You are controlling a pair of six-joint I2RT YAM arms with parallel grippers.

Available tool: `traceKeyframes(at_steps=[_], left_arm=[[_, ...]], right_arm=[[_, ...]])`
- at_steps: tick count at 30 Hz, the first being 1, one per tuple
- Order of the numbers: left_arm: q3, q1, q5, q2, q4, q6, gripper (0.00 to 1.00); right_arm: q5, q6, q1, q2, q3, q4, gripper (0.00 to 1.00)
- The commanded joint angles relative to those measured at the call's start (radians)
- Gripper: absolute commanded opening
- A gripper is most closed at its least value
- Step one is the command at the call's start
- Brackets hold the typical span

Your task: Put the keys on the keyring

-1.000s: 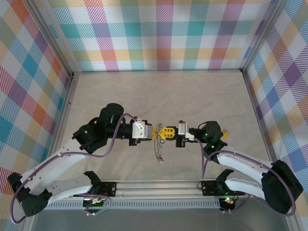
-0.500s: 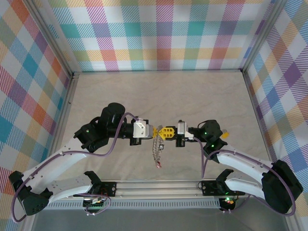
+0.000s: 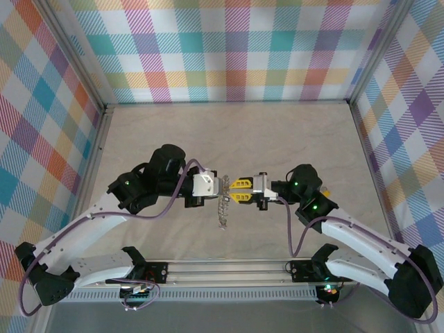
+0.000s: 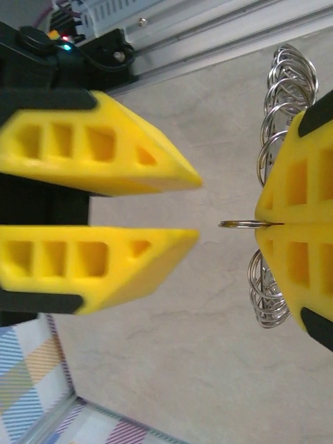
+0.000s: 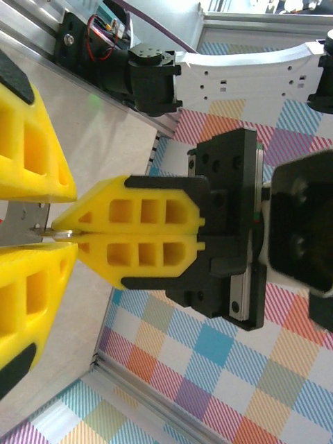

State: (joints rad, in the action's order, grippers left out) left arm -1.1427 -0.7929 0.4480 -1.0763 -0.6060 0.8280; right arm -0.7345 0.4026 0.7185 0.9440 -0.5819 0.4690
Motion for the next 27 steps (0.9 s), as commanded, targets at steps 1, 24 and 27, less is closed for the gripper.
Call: traceKeyframes(at_steps=[1,24,27], left_arm=[[-0.055,0.003,-0.035,-0.014,-0.09,0.049,0.0],[-0.149,-0.009,-0.031,-0.105,-0.194,0.086,0.0],[-0.146,-0.009,-0.027,-0.103,-0.19,0.085,0.0]], right_arm=[[-0.023,0.07,0.001,-0.018,-0.002,-0.136,0.24],[0.062,0.012,0.043,0.13,-0.012,-0.021,0.27],[0.06,0.009,0.048,0.136,-0.015,-0.02,0.27]])
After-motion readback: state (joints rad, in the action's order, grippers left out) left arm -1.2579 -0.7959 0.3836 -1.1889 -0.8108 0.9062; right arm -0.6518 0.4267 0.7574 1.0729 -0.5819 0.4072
